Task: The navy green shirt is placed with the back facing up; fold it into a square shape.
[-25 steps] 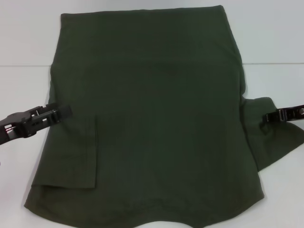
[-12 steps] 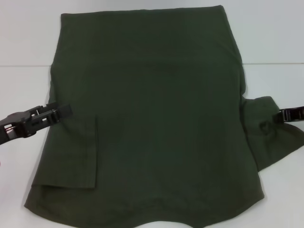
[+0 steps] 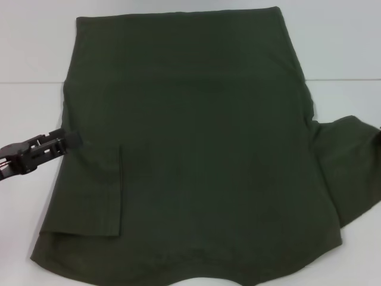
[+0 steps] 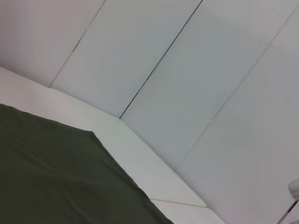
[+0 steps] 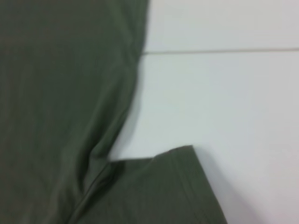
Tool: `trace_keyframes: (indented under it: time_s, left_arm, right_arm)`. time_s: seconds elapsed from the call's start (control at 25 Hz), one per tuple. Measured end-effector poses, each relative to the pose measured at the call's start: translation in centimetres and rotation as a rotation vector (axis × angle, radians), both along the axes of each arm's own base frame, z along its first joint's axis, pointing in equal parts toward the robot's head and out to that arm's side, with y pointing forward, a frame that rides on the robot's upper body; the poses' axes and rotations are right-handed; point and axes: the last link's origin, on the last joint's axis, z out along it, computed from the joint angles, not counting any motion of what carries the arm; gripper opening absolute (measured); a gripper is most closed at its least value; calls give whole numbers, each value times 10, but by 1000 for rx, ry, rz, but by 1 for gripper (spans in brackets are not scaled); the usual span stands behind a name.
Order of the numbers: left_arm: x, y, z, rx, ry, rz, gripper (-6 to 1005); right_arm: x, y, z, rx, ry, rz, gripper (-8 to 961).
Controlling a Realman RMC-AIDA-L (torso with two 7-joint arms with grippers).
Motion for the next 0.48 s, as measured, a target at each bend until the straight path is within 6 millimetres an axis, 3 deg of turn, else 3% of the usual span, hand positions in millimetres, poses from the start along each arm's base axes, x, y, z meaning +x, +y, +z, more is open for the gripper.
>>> trace_keyframes:
  time_s: [0.24, 0.48]
  left_arm:
    - [-2, -3, 3, 14, -12, 9, 703]
    - [-3, -4, 3, 13, -18, 15, 700]
  right_arm:
    - [-3, 7, 14, 18, -11, -3, 14]
    - [-23, 3, 16, -69, 33, -6, 14]
